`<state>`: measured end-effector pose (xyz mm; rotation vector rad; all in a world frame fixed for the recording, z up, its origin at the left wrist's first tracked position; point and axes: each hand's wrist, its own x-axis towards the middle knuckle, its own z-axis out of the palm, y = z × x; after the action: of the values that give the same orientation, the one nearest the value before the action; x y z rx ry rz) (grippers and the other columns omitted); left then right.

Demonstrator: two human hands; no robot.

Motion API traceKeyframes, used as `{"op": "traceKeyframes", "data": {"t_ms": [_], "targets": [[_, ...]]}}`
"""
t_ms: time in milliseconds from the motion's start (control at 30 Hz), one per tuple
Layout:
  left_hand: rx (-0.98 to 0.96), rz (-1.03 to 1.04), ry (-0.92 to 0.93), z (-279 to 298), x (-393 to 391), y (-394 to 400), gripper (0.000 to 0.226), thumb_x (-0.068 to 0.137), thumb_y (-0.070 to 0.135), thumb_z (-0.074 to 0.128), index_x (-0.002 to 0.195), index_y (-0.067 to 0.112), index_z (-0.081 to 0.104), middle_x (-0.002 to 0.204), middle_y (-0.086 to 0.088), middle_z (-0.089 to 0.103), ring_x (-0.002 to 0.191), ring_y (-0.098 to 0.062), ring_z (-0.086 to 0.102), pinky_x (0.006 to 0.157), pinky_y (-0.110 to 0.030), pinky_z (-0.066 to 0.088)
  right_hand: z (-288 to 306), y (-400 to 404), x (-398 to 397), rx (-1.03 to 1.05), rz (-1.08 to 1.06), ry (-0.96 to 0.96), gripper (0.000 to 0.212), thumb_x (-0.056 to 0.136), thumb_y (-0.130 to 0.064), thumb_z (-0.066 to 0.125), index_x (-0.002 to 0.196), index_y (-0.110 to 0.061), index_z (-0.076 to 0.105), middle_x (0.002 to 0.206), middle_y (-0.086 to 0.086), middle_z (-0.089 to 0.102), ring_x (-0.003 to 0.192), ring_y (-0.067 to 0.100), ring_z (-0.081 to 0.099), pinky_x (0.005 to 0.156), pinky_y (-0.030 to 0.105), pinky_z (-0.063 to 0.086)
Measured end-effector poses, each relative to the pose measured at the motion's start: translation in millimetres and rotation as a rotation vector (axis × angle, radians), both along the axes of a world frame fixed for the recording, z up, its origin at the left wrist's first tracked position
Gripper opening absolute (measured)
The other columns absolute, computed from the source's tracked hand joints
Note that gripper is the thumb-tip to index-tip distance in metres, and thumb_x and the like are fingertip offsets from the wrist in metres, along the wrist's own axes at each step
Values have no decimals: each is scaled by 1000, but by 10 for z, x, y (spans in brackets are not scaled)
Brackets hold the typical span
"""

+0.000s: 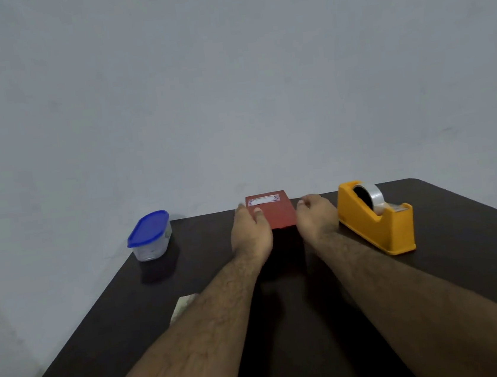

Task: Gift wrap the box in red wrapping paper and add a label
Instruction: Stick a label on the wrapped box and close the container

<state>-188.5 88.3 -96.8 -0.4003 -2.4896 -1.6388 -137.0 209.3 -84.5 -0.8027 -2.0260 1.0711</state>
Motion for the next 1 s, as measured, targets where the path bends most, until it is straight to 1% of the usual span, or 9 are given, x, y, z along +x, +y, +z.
{"op": "traceKeyframes", "data": {"t_ms": [133, 233, 300, 400, 467, 500, 600, 867, 1000], "targets": [[-40, -120, 260, 143, 337, 248, 57, 113, 25, 46, 167, 13, 31, 175, -3, 28, 163, -20, 22, 133, -35, 16, 69, 118, 452, 315, 25, 118, 34, 101, -15, 61, 135, -14, 68, 129, 5, 73, 125, 23, 65, 102, 32, 50], [39, -249, 216, 252, 622, 546, 56, 113, 26, 48, 167, 17, 33, 176, -1, 27, 163, -20, 22, 133, -37, 19, 35, 353, 871, 528, -139, 286, 45, 90, -14, 73, 134, -11, 65, 136, 6, 67, 141, 30, 51, 115, 39, 39], [96, -337, 55, 299, 735, 771, 56, 113, 28, 47, 167, 20, 33, 173, 0, 32, 160, -21, 30, 129, -38, 26, -23, 591, 1086, 470, -257, 276, 68, 82, -24, 81, 143, -9, 55, 144, 9, 58, 141, 33, 48, 117, 44, 39], [150, -409, -226, 229, 752, 1129, 50, 110, 29, 47, 159, 17, 46, 157, 1, 50, 145, -22, 47, 114, -35, 39, -131, 951, 1285, 161, -198, 66, 101, 70, -41, 91, 154, -10, 43, 151, 11, 51, 141, 31, 48, 116, 43, 42], [170, -438, -316, 137, 699, 1389, 41, 101, 29, 50, 136, 13, 63, 141, -2, 65, 125, -21, 60, 102, -34, 46, -189, 1163, 1375, 43, -117, -115, 86, 67, -50, 92, 139, -16, 61, 135, 9, 66, 126, 29, 62, 104, 42, 52], [175, -450, -338, 99, 666, 1478, 38, 99, 29, 50, 129, 13, 65, 135, -4, 68, 120, -21, 62, 99, -35, 47, -211, 1222, 1401, 51, -103, -190, 66, 67, -56, 91, 117, -19, 70, 116, 4, 74, 110, 27, 69, 92, 41, 57], [117, -458, -343, 16, 571, 1654, 34, 109, 25, 45, 135, 16, 64, 132, -1, 66, 121, -21, 59, 100, -35, 44, -289, 1334, 1432, 129, -80, -292, 49, 70, -68, 82, 78, -23, 65, 76, -6, 68, 73, 15, 67, 60, 32, 50], [68, -480, -333, -5, 430, 1988, 36, 108, 35, 48, 138, 27, 66, 133, 2, 67, 120, -22, 63, 106, -41, 52, -303, 1412, 1456, 251, -126, -247, 50, 80, -70, 74, 73, -25, 53, 71, -8, 57, 66, 7, 53, 52, 25, 32], [76, -591, -344, 63, 482, 2379, 42, 107, 37, 48, 146, 36, 62, 144, 7, 63, 131, -20, 58, 112, -42, 47, -246, 1756, 1551, 292, -182, -232, 51, 82, -73, 70, 73, -25, 54, 71, -7, 58, 71, 14, 58, 59, 29, 37]]}}
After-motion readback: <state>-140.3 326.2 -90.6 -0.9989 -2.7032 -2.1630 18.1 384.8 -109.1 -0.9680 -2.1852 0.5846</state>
